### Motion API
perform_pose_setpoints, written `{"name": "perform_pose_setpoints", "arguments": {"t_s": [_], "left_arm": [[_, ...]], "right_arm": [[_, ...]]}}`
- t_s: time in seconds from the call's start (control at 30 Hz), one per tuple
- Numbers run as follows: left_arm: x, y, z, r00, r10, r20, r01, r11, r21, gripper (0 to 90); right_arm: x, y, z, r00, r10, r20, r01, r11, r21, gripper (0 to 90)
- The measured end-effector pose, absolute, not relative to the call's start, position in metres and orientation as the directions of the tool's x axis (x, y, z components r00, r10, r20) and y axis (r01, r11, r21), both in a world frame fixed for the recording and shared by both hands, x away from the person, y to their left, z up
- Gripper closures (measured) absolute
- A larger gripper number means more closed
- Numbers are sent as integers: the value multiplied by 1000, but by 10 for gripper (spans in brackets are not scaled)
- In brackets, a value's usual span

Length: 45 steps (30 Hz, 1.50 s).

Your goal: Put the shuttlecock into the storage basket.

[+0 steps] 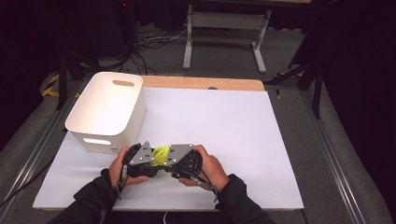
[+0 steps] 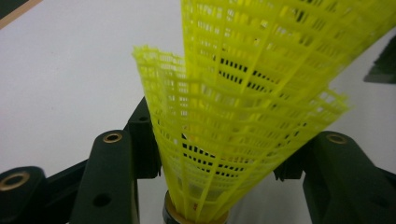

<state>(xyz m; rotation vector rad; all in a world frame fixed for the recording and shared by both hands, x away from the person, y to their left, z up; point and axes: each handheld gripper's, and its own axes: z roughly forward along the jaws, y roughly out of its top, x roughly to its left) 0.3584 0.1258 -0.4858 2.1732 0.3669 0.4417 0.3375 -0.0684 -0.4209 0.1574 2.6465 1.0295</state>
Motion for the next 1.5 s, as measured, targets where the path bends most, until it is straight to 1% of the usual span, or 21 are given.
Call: {"name": "perform_pose_setpoints", "arguments": {"t_s": [0.07, 0.13, 0.17, 0.27, 0.37, 0.47, 0.53, 0.67, 0.77, 0.97, 1.0, 1.03, 1.07, 1.1, 1.13, 1.17, 1.2, 1.23, 1.33, 1.5], "left_arm": [[356, 125, -486, 889, 417, 189, 96, -574, 813, 471], [356, 126, -486, 891, 414, 184, 96, -570, 816, 471], [356, 126, -487, 891, 415, 184, 91, -561, 823, 473], [355, 127, -488, 888, 421, 185, 86, -547, 833, 475], [353, 127, -488, 886, 423, 191, 79, -543, 836, 475], [353, 127, -488, 882, 430, 194, 72, -529, 846, 477], [352, 127, -488, 881, 436, 184, 75, -512, 855, 478], [352, 129, -487, 883, 431, 185, 69, -509, 858, 480], [352, 130, -487, 884, 431, 183, 64, -499, 864, 483], [352, 131, -487, 886, 424, 190, 52, -497, 866, 483], [351, 130, -487, 887, 424, 185, 54, -494, 868, 484], [351, 131, -487, 887, 423, 188, 51, -493, 869, 486], [351, 131, -487, 889, 420, 185, 50, -489, 871, 485], [351, 131, -487, 889, 417, 189, 45, -490, 870, 484], [351, 131, -487, 889, 418, 189, 46, -490, 870, 484], [351, 131, -487, 887, 419, 192, 45, -493, 869, 486], [351, 130, -487, 888, 418, 192, 44, -494, 869, 486], [350, 130, -487, 888, 417, 193, 44, -496, 867, 486], [350, 130, -487, 886, 415, 209, 36, -509, 860, 485], [348, 127, -488, 882, 410, 231, 24, -530, 848, 468]], "right_arm": [[337, -67, -419, -954, 214, -210, 15, 733, 680, 690], [336, -67, -419, -954, 212, -213, 12, 734, 679, 679], [335, -68, -418, -959, 197, -202, 7, 732, 682, 639], [334, -69, -417, -960, 208, -190, 19, 722, 692, 612], [332, -69, -416, -957, 212, -201, 18, 729, 684, 563], [331, -69, -414, -952, 218, -217, 17, 742, 670, 539], [329, -70, -410, -947, 232, -220, 20, 730, 683, 512], [329, -72, -408, -947, 227, -227, 12, 733, 680, 494], [329, -74, -405, -944, 242, -223, 22, 722, 692, 461], [328, -77, -402, -944, 258, -205, 38, 702, 712, 460], [329, -78, -402, -944, 257, -206, 36, 703, 710, 473], [329, -79, -401, -944, 258, -204, 38, 702, 711, 513], [329, -80, -401, -946, 256, -197, 39, 696, 717, 586], [329, -82, -400, -951, 250, -184, 38, 682, 730, 695], [330, -83, -400, -951, 253, -180, 40, 674, 737, 773], [331, -83, -400, -950, 257, -176, 44, 671, 740, 812], [331, -83, -400, -950, 257, -176, 44, 671, 740, 812], [332, -83, -401, -953, 256, -160, 51, 660, 749, 856], [332, -82, -402, -955, 251, -160, 50, 664, 746, 866], [332, -79, -406, -964, 232, -129, 59, 662, 747, 874]]}}
